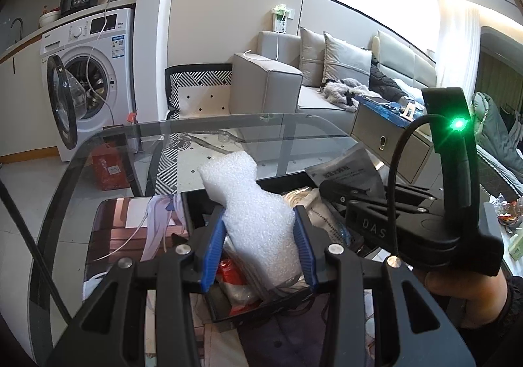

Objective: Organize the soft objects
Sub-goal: 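Lift and carry the foam and green packet over the black box, then lower both items into the box and open both tools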

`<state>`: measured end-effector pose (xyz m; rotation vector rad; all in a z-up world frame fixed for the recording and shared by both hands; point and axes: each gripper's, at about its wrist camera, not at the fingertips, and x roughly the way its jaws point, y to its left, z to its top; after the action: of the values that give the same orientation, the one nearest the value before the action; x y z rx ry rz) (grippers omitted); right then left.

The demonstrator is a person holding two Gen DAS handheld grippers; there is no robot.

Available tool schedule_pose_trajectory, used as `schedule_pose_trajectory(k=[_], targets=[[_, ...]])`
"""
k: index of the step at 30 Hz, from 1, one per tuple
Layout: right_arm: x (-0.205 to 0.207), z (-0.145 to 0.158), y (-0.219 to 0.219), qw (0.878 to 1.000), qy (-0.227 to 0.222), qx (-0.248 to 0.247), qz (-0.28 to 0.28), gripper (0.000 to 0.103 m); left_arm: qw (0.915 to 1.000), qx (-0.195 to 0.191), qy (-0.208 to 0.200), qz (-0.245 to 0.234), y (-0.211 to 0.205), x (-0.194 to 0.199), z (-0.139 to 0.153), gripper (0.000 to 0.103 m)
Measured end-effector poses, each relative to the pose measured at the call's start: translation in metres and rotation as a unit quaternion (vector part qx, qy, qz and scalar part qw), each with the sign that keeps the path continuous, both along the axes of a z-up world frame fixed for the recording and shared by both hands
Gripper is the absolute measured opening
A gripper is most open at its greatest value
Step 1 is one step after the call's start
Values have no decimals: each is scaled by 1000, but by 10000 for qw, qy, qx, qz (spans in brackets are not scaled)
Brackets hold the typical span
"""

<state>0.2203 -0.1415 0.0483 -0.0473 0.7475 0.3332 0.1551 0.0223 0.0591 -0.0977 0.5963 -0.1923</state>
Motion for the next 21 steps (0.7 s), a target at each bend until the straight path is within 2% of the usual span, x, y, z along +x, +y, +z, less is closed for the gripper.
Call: schedule_pose_trajectory(k=[4, 6, 8, 12, 14, 21], targets=[[1, -2, 5, 9999, 2, -137, 80, 21, 9999, 38, 62, 71, 4, 0, -1, 40], [0, -2, 9, 9996, -1, -224, 191, 29, 9999, 78, 71, 85, 5, -2, -2, 40], [-4, -1, 9, 9992, -28, -262, 315, 46, 9999, 73, 78, 92, 5, -4, -3, 40], [-17, 5, 5, 9978, -179, -240, 596, 53, 9999, 58, 91, 100, 6, -4, -4, 40], [-23, 8, 1, 9974, -223, -213, 656, 63, 9999, 25, 91, 97, 7, -3, -4, 40], [-41, 20, -20, 9964, -447, -143, 704, 82, 9999, -16, 98, 140, 10, -2, -6, 40]])
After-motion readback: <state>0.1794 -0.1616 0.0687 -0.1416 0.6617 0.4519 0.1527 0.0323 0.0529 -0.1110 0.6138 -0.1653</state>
